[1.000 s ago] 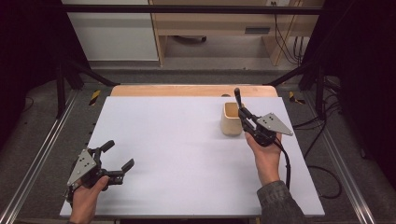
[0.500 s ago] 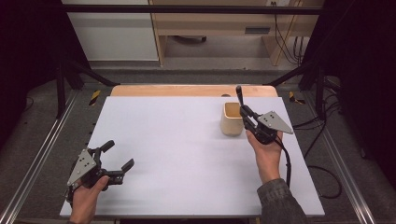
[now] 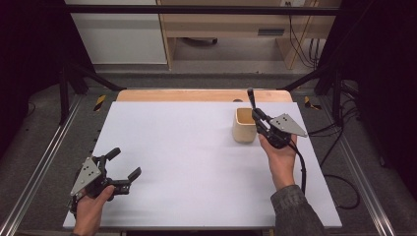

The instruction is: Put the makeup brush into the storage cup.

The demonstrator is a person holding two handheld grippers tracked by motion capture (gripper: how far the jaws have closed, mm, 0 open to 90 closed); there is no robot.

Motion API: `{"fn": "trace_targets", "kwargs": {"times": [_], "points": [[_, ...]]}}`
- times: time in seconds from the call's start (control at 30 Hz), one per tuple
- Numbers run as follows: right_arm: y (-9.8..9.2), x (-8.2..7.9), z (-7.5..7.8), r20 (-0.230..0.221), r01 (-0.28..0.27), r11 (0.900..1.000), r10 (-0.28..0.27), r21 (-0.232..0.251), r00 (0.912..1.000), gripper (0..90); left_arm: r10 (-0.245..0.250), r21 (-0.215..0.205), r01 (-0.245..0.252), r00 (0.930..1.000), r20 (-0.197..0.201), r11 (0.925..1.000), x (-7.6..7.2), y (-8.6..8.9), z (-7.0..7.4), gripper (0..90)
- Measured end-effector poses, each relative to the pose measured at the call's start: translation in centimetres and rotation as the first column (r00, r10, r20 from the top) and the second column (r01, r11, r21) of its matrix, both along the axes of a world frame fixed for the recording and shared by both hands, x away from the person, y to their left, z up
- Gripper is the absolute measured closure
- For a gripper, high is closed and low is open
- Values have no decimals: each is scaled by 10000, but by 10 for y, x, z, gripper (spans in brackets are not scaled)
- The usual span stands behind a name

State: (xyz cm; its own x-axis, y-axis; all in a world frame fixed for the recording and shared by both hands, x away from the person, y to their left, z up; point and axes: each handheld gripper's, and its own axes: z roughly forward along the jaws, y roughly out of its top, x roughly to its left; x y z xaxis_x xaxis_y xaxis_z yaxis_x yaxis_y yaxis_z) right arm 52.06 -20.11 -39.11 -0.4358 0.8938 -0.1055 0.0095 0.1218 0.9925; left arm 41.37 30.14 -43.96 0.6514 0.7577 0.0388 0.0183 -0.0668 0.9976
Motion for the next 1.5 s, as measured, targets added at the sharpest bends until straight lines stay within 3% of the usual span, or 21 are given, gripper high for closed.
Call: {"fn": "trace_targets", "kwargs": {"times": [0.87, 1.0, 1.1, 1.5], "points": [[4, 11, 1, -115, -40, 10000, 41, 20, 9999, 793, 204, 122, -206, 9997, 156, 9997, 0, 1, 0, 14], [6, 13, 2, -55, -122, 9999, 122, -103, 9999, 793, 198, 76, -200, 9997, 174, 9998, 0, 1, 0, 14], [6, 14, 3, -20, -93, 9998, 93, -151, 10000, 793, 70, 65, -73, 9986, 516, 10000, -1, 2, 1, 14], [5, 21, 4, 23, 20, 10000, -20, -41, 10000, 793, 150, -223, -137, 9982, 577, 9997, -1, 5, 1, 13]]}}
